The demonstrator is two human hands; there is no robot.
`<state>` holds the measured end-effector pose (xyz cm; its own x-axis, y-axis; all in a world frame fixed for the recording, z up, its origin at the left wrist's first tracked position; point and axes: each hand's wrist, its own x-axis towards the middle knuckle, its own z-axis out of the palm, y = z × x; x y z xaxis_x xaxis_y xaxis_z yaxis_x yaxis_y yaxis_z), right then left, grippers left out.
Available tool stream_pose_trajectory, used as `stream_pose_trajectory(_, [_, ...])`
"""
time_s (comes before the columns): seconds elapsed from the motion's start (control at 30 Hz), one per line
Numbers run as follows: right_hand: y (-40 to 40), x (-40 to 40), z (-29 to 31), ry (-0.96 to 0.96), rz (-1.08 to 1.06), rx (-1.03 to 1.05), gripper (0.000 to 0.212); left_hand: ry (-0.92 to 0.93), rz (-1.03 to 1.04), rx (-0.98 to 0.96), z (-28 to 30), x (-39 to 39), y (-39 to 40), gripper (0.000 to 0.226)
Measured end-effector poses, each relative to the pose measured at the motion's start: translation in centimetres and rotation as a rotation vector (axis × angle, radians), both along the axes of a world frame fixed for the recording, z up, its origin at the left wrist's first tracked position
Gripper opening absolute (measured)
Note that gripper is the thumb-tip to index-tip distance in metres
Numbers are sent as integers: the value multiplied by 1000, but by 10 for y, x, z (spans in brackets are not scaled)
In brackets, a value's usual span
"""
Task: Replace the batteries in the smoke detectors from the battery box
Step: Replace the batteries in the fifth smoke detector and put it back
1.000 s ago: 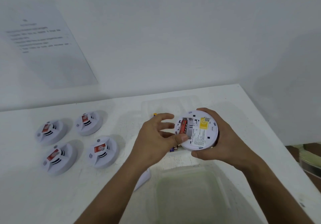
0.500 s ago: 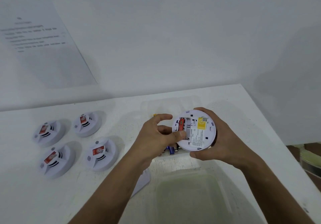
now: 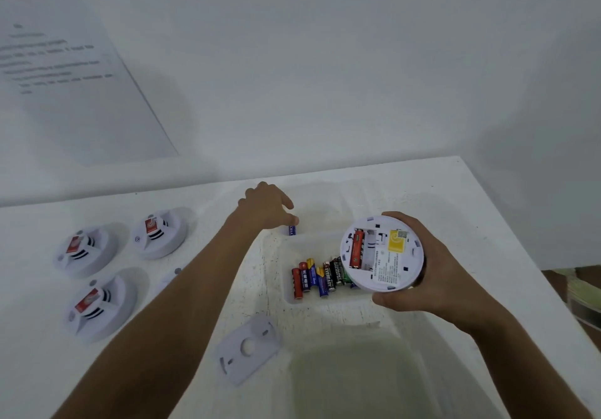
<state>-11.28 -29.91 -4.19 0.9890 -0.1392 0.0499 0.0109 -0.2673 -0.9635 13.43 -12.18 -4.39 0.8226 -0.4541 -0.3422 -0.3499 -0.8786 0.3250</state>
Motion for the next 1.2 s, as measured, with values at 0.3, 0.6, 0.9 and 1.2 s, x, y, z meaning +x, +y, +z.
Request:
stream_pose_trajectory(0.3, [-3,4,-6,20,-3,-9,98,5,-135,168,-9,13,-16,45])
stream_pose_trajectory(0.6, [0,1,-2,10,1,-8,97,-61,13,-46,13,-6,-8,29])
stream_pose_trajectory(0.9, [20,8,7,-35,61,-9,94,-192,137,-714,82,-123,37,16])
stream_pose_trajectory(1.2, [56,5,17,-70,236,-31,95,-114,175,-851,64,-171,64,18])
